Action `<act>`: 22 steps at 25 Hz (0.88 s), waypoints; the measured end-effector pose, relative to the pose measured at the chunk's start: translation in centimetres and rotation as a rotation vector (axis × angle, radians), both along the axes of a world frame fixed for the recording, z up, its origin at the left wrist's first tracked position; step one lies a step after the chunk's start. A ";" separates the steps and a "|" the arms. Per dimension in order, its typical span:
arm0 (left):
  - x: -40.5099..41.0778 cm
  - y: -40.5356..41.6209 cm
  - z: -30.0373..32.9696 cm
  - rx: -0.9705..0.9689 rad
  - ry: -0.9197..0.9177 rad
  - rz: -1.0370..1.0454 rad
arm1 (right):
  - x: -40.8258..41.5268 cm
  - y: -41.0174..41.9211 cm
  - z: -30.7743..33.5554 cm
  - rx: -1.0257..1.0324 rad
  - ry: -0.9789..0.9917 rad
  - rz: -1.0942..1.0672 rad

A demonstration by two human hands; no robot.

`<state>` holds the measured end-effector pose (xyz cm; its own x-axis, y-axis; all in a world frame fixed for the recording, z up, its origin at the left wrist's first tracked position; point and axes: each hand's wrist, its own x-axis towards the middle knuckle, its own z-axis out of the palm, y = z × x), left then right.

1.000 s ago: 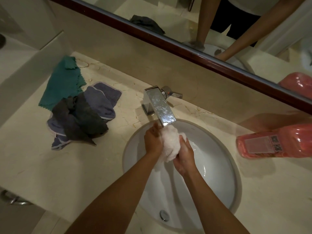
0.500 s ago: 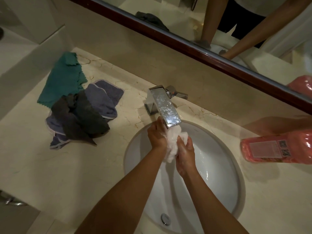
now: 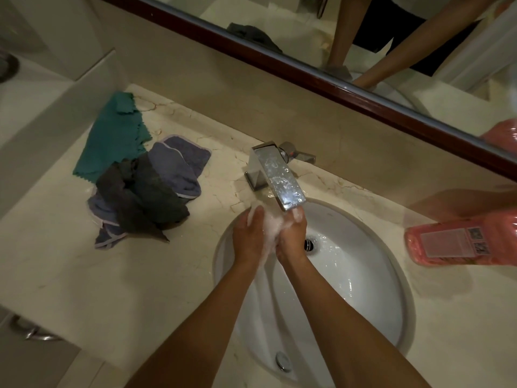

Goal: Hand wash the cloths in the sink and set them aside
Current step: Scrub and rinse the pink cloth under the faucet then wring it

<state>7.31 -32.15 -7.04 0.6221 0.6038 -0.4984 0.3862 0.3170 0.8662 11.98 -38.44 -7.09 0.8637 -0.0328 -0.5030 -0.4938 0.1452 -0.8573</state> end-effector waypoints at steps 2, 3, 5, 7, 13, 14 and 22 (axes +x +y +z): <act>-0.6 0.3 0.0 0.067 -0.015 -0.017 | 0.1 0.7 0.1 0.066 0.106 -0.115; -0.9 0.3 0.0 0.094 -0.030 -0.024 | 0.1 0.9 0.2 0.044 0.137 -0.159; -1.4 0.1 -0.1 0.076 -0.062 -0.016 | 0.2 1.2 0.3 -0.023 0.162 -0.194; -2.0 0.2 -0.3 -0.044 -0.098 0.003 | 0.3 1.2 0.4 -0.063 0.188 -0.200; -2.5 0.0 0.2 -0.353 -0.174 0.058 | -0.6 0.1 0.1 0.114 0.138 -0.104; -2.5 0.0 0.4 -0.333 -0.184 0.043 | -0.8 -0.3 0.0 0.155 0.132 -0.064; -1.8 0.6 0.4 -0.020 0.458 -0.332 | -1.1 -4.0 -0.5 0.200 0.113 -0.110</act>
